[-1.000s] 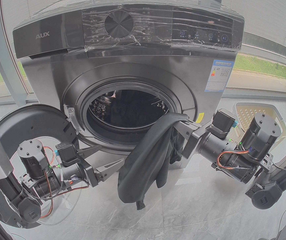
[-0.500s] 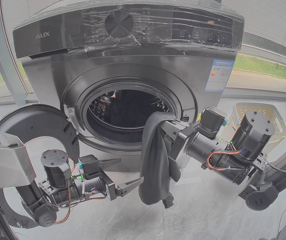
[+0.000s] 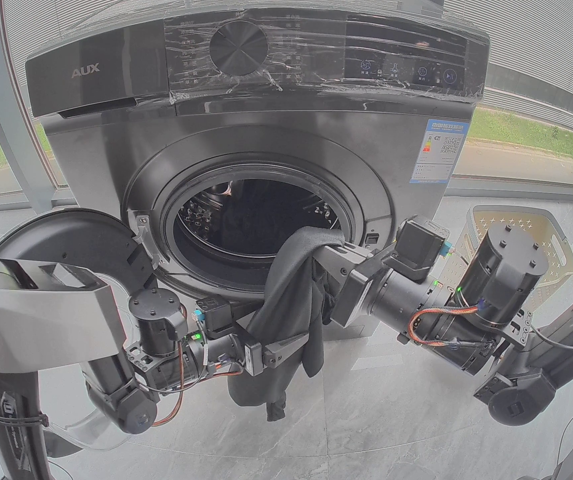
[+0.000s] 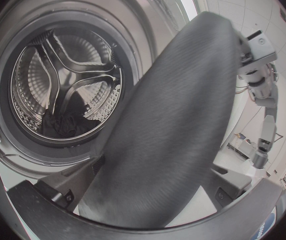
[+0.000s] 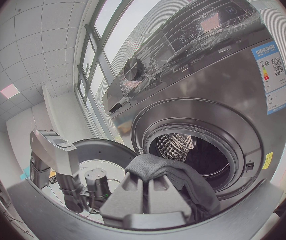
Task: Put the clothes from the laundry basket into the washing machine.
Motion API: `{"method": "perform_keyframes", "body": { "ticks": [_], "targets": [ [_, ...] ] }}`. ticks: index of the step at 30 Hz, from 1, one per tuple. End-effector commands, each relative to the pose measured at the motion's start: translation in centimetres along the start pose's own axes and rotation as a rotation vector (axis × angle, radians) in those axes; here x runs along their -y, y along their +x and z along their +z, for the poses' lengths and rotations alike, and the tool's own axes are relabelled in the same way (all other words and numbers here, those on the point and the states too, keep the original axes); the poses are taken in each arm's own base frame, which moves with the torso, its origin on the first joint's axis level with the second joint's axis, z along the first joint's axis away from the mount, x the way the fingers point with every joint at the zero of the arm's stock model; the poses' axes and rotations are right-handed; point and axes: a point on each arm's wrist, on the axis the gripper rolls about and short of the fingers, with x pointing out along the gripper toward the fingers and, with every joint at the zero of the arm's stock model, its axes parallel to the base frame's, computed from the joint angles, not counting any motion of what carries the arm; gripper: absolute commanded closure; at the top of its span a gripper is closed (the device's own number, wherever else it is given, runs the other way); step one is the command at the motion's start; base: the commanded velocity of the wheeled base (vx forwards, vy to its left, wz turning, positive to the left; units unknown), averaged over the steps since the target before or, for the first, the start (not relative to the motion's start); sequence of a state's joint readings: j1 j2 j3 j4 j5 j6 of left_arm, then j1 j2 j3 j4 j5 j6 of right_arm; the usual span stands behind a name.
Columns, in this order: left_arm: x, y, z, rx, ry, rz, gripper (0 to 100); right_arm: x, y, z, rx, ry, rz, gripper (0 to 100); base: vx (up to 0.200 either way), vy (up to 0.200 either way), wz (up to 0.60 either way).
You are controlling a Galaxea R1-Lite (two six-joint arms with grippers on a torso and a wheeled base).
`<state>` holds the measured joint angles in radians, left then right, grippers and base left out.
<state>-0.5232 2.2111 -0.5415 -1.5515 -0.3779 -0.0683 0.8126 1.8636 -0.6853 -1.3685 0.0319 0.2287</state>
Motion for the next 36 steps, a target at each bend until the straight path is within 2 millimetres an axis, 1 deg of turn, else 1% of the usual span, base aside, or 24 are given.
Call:
{"method": "perform_keyframes", "body": {
  "ticks": [1,2,6,8,10,15,17,18,19,21,23,25,27,30,33,36],
  "targets": [
    [-1.9,2.3,-2.8,-0.029,-0.008,0.065,0,-0.5,-0.1,0.0,0.000,0.003,0.015,100,0.000,0.000,0.00],
    [-2.0,2.4,-3.0,-0.035,-0.010,0.070,100,-0.5,-0.1,0.0,0.004,0.003,0.016,100,0.000,0.000,0.00],
    [-2.0,2.4,-3.2,-0.041,-0.008,0.071,100,-0.1,-0.1,0.1,0.005,0.000,0.004,100,0.000,0.000,0.00],
    [-1.8,2.0,-2.7,-0.035,-0.004,0.075,100,0.3,0.0,0.1,0.004,-0.002,-0.012,100,0.000,0.000,0.00],
    [-1.3,1.2,-1.2,-0.007,0.007,0.070,100,0.9,0.2,-0.1,0.002,-0.005,-0.031,100,0.000,0.000,0.00],
    [0.2,-1.4,2.7,0.074,0.037,0.051,100,3.4,0.6,-1.1,-0.019,-0.014,-0.098,100,0.000,0.000,0.00],
    [0.9,-2.7,3.9,0.098,0.042,0.043,100,3.9,0.6,-1.5,-0.030,-0.015,-0.112,100,0.000,0.000,0.00],
    [0.9,-2.8,4.1,0.101,0.043,0.043,100,3.9,0.6,-1.6,-0.031,-0.015,-0.114,100,0.000,0.000,0.00],
    [1.4,-3.9,4.9,0.120,0.042,0.042,100,4.2,0.6,-2.1,-0.048,-0.012,-0.119,100,0.000,0.000,0.00],
    [1.4,-4.5,5.8,0.148,0.045,0.062,100,3.9,0.3,-2.8,-0.078,-0.007,-0.114,100,0.000,0.000,0.00],
    [0.7,-4.7,6.2,0.163,0.048,0.092,100,3.8,-0.4,-3.3,-0.106,-0.006,-0.113,100,0.000,0.000,0.00],
    [-0.6,-5.3,6.3,0.170,0.048,0.138,100,2.7,-1.1,-3.9,-0.127,-0.002,-0.082,100,0.000,0.000,0.00],
    [-1.3,-5.5,6.1,0.162,0.045,0.160,100,1.6,-1.9,-4.3,-0.151,0.003,-0.050,100,0.000,0.000,0.00],
    [-1.8,-5.5,5.8,0.155,0.040,0.182,100,1.4,-3.2,-5.2,-0.206,0.005,-0.050,100,0.000,0.000,0.00],
    [-2.3,-5.1,6.2,0.179,0.043,0.218,100,1.5,-4.4,-6.3,-0.272,0.007,-0.057,100,0.000,0.000,0.00],
    [-2.3,-5.0,6.5,0.193,0.044,0.225,100,1.2,-4.8,-6.7,-0.295,0.011,-0.044,100,0.000,0.000,0.00]
  ]
}}
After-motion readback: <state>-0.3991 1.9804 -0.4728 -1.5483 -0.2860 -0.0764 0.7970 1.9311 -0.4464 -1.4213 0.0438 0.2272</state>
